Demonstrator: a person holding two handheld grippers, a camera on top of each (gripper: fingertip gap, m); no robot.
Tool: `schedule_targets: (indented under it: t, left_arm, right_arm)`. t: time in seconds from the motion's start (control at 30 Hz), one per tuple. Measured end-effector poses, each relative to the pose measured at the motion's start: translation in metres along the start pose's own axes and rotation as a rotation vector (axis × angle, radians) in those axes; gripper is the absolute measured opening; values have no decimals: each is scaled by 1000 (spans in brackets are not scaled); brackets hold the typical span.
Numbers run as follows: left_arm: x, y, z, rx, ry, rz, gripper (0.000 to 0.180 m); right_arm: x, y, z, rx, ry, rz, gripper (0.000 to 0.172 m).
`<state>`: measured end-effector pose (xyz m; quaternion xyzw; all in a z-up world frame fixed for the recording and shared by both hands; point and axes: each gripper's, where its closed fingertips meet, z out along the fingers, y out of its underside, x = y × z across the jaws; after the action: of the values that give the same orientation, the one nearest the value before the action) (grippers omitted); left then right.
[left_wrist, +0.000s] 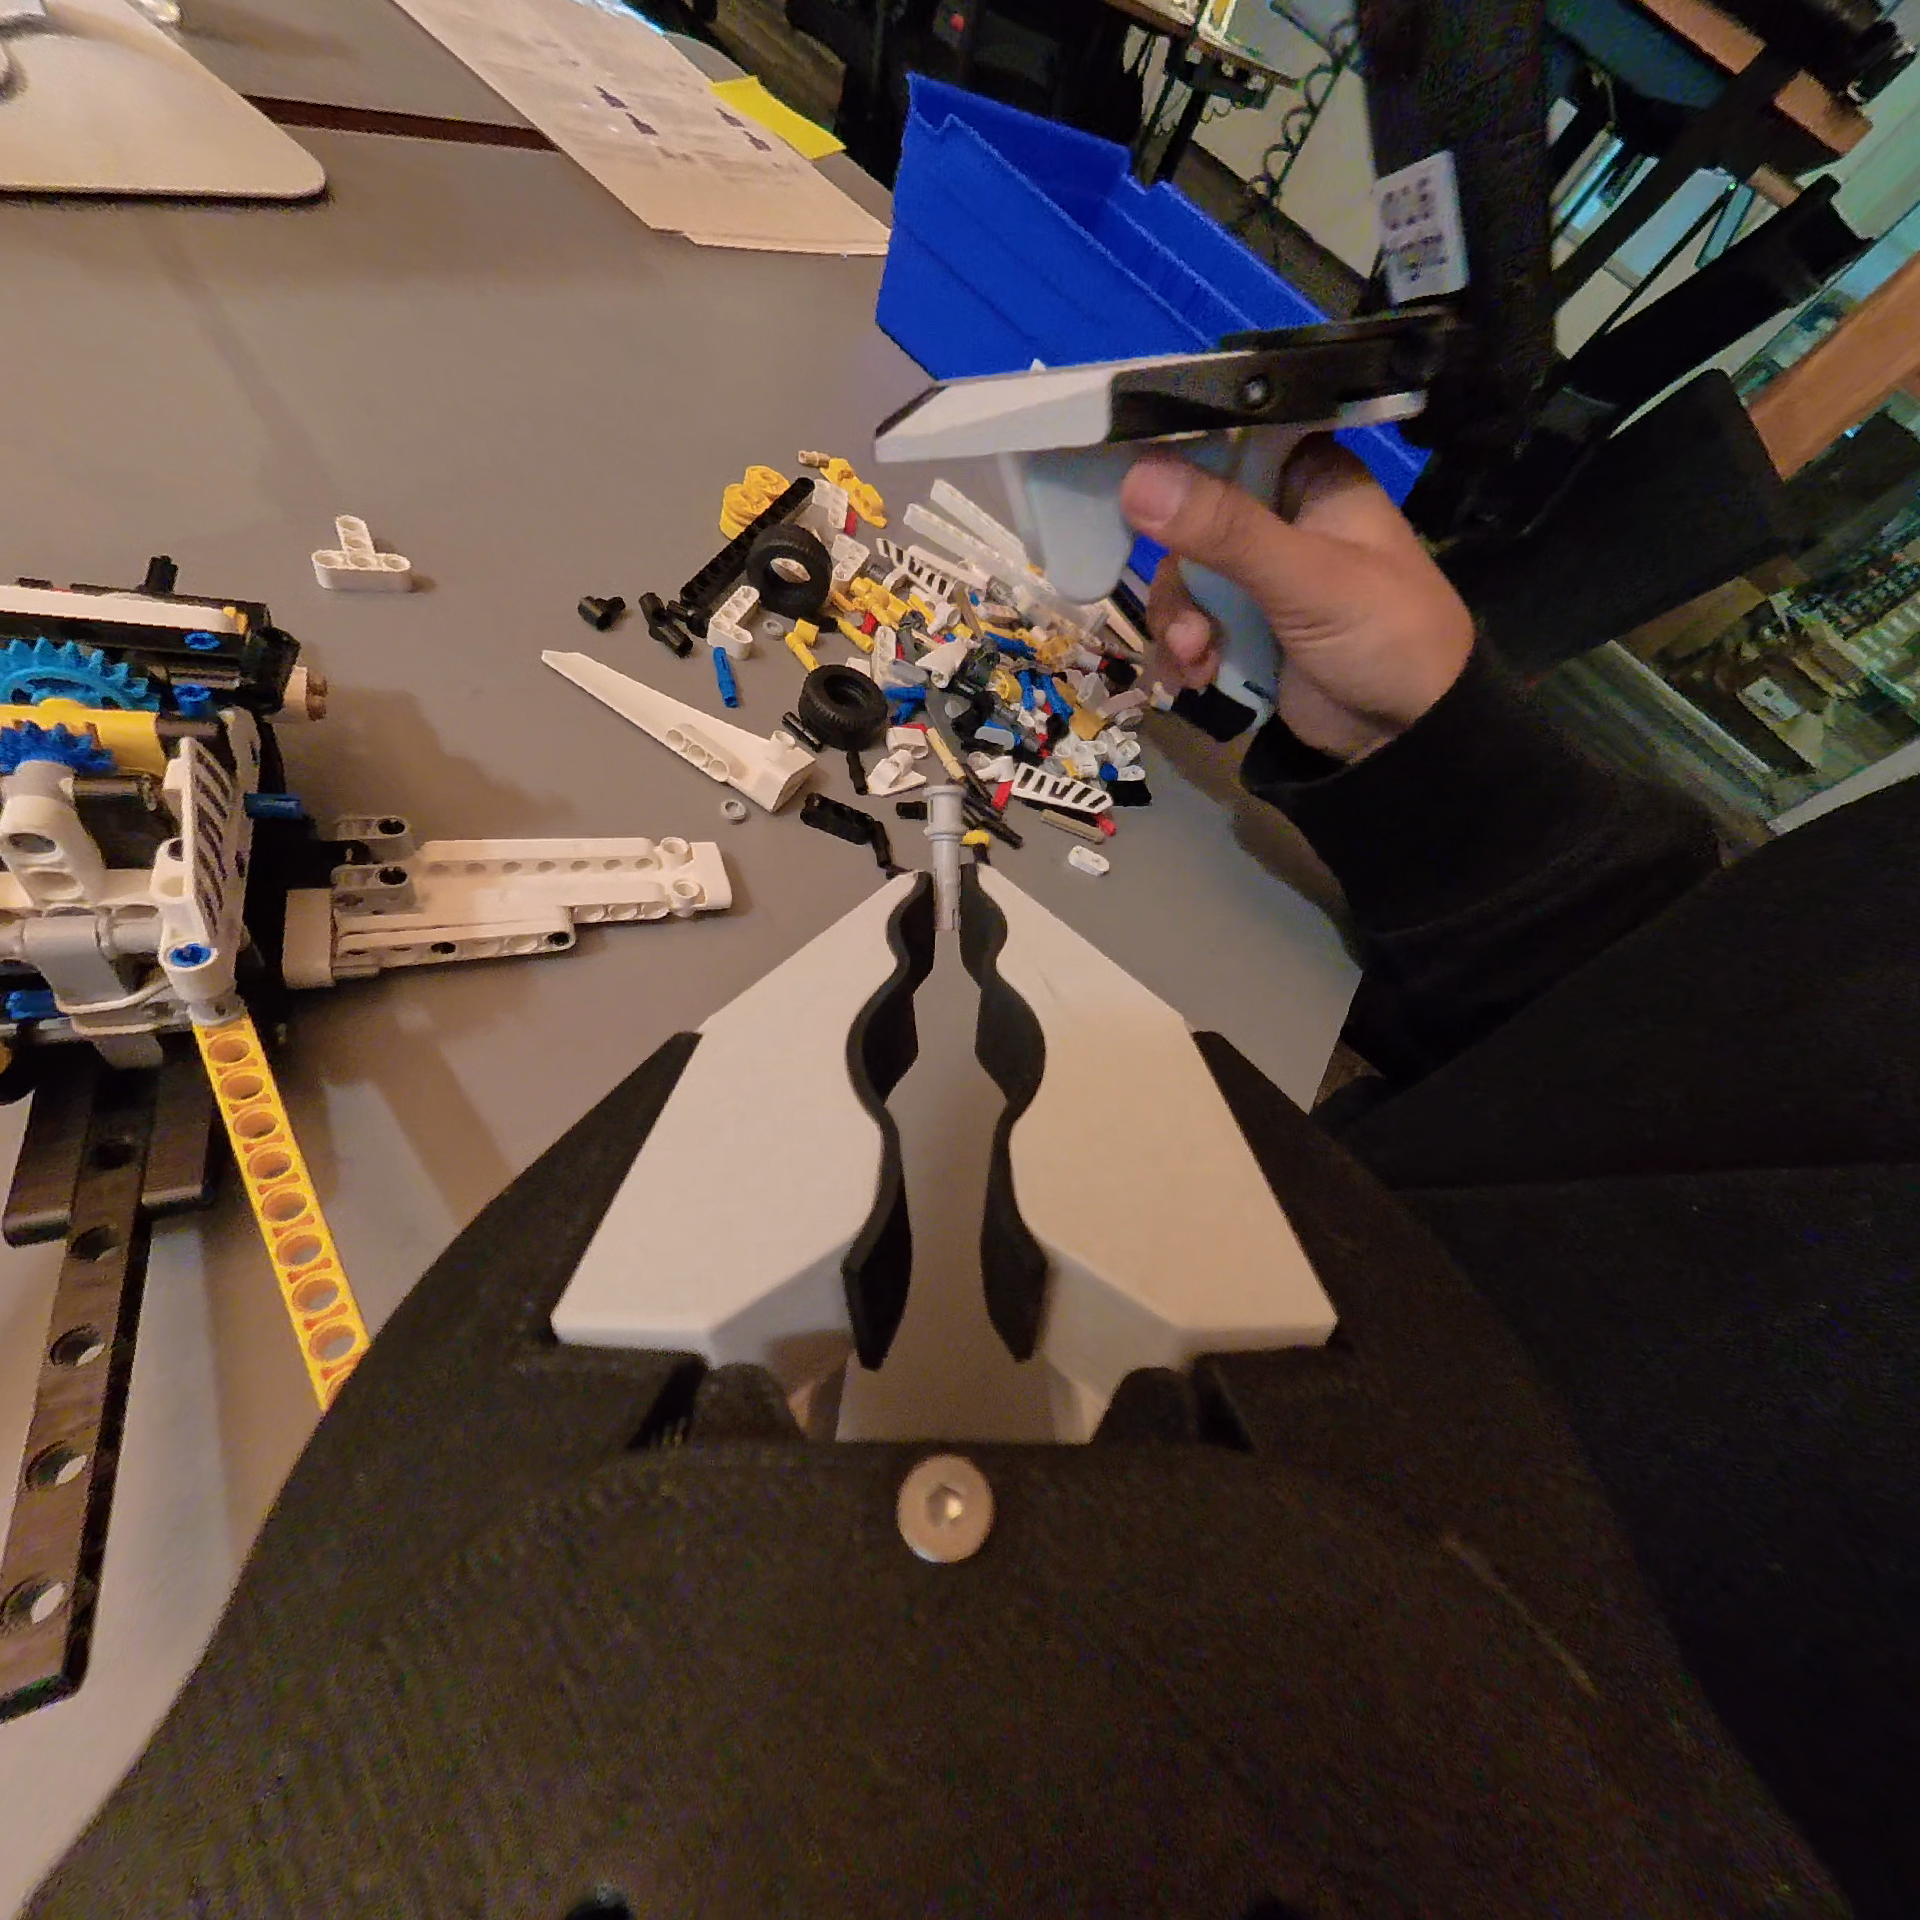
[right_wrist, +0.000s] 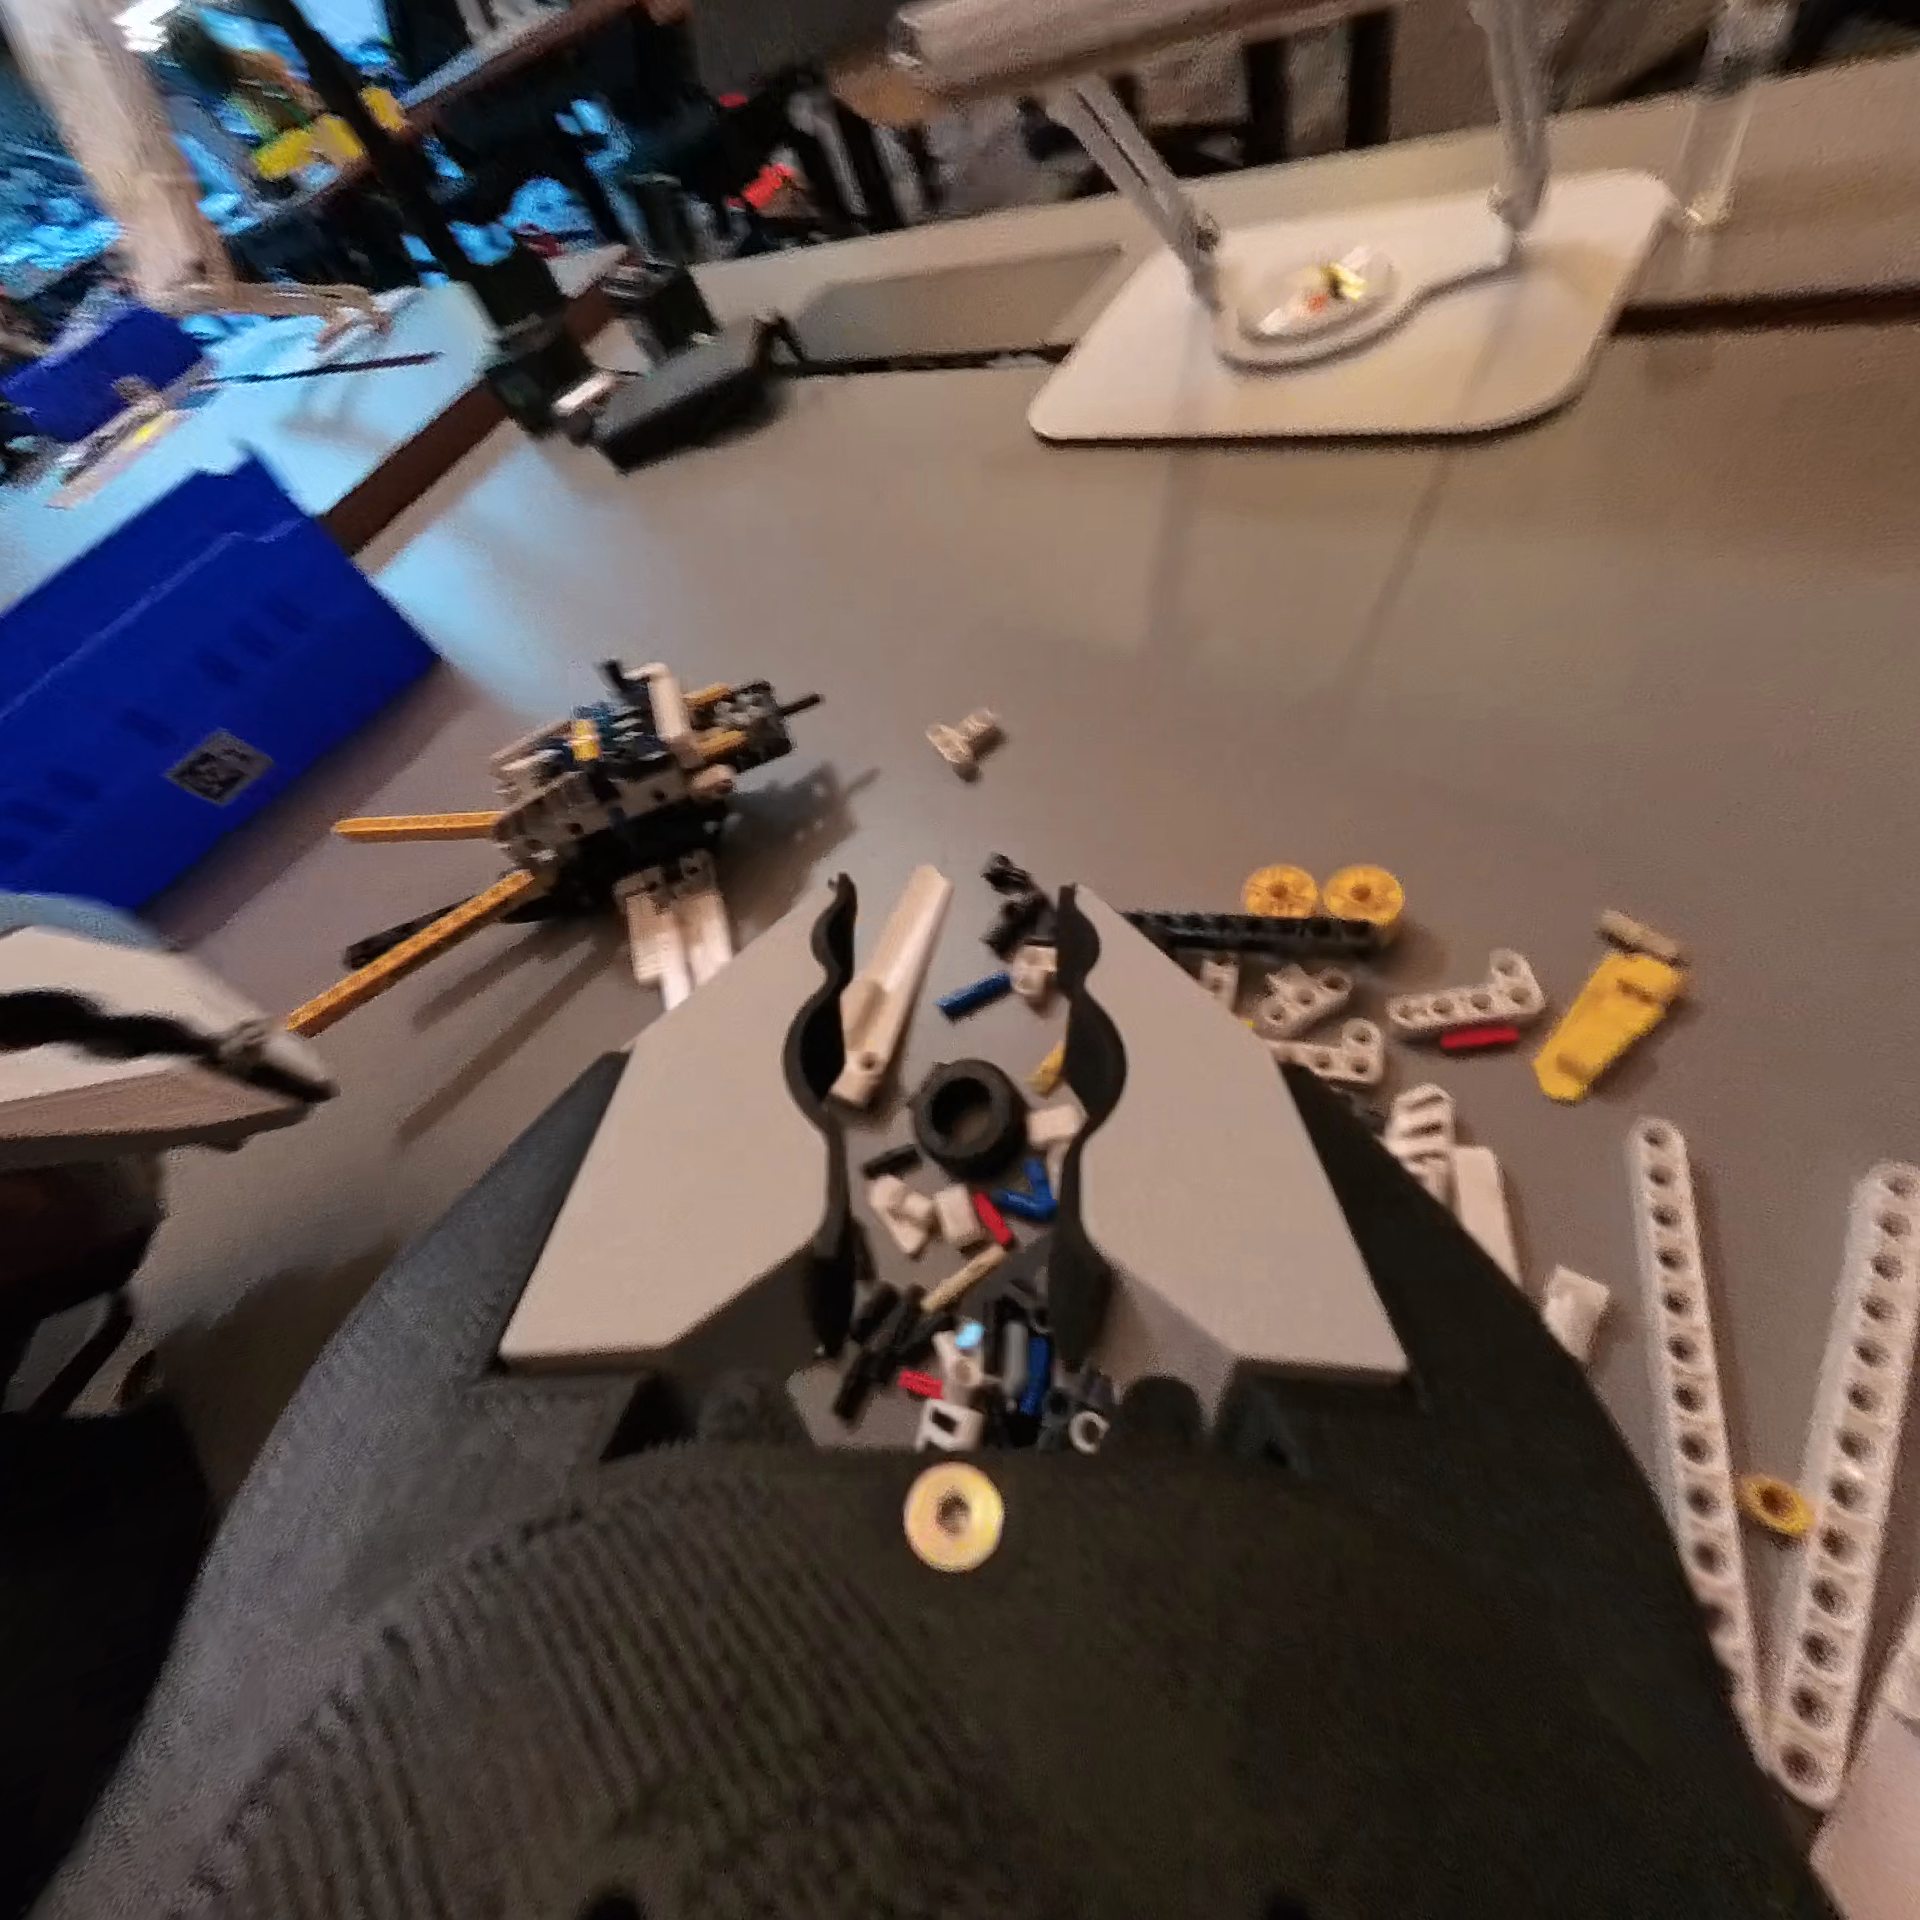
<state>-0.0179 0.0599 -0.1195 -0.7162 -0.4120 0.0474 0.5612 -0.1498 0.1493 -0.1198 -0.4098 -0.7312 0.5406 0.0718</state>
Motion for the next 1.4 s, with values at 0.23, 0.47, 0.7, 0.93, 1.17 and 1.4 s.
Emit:
schedule_targets:
  t: [0.23,0.47,0.7,0.93,1.17,1.4]
  left_arm:
    - [-1,-3,2,13,-2,8,1]
    - [3,-7,-2,37,-3,31,2]
    - [7,-9,-3,59,9,36,2]
    - [10,-7,-5,64,24,34,0]
    - [9,-11,-8,88,31,26,0]
    - [-13,-22,-28,148,-58,34,0]
  right_arm:
    - [-128,14,-8,-53,-585,70,30]
    - [-166,28,1,-23,-746,212,20]
    - [-169,26,-1,-7,-774,232,4]
    - [-134,-15,-18,211,-789,443,4]
    - [-83,-14,-16,175,-548,348,4]
    - [18,31,-6,-123,-26,134,5]
